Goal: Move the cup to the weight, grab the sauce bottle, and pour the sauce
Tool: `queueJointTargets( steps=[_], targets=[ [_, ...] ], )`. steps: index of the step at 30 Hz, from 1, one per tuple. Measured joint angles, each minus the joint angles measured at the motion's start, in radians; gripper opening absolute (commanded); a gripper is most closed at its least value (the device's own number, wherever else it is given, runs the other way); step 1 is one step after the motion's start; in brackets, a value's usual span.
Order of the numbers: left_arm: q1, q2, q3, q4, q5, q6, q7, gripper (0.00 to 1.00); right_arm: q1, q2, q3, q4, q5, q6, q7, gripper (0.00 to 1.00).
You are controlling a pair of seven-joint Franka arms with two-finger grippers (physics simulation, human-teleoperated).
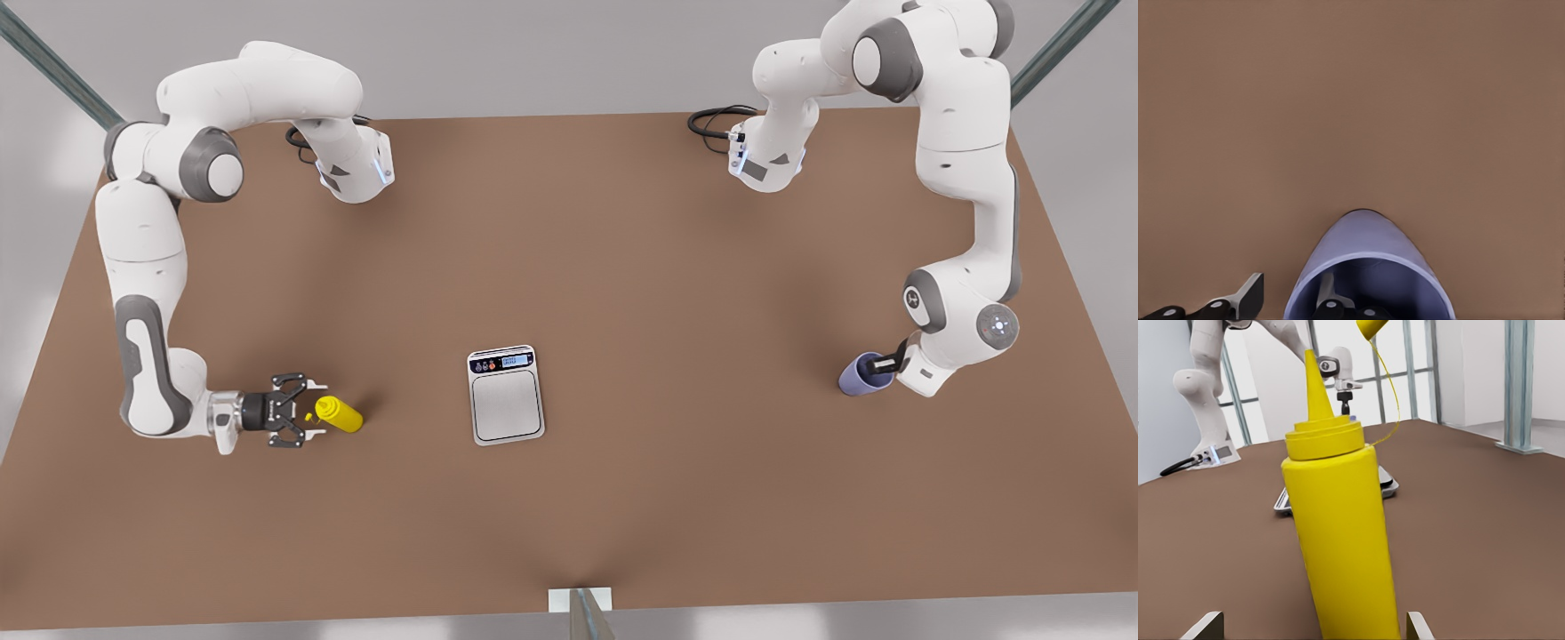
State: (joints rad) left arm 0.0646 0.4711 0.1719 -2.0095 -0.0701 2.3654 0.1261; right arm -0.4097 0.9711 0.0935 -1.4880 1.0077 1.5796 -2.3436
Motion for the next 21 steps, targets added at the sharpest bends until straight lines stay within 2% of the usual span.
queueJointTargets(
  steps=[13,15,18,20,21],
  targets=[
    [-0.001,-0.022,-0.049,0.038,0.033,-0.011,-0.011,0.21,0.064,0.006,0.0,-0.008,0.091,0.02,0.001,1.0],
    [-0.002,-0.028,-0.074,0.12,0.035,-0.114,-0.01,0.21,0.066,0.006,0.0,-0.012,0.098,0.02,0.001,1.0],
    [-0.007,-0.025,-0.219,0.245,0.022,-0.275,-0.225,0.21,0.074,0.006,0.0,-0.012,0.098,0.02,0.0,1.0],
    [-0.007,-0.024,-0.353,0.291,0.011,-0.326,-0.542,0.21,0.072,0.006,0.0,-0.014,0.098,0.02,0.001,0.87],
    [-0.01,-0.015,-0.432,0.317,0.005,-0.326,-0.729,0.21,0.073,0.006,0.0,-0.014,0.1,0.02,0.001,0.84]
  ],
)
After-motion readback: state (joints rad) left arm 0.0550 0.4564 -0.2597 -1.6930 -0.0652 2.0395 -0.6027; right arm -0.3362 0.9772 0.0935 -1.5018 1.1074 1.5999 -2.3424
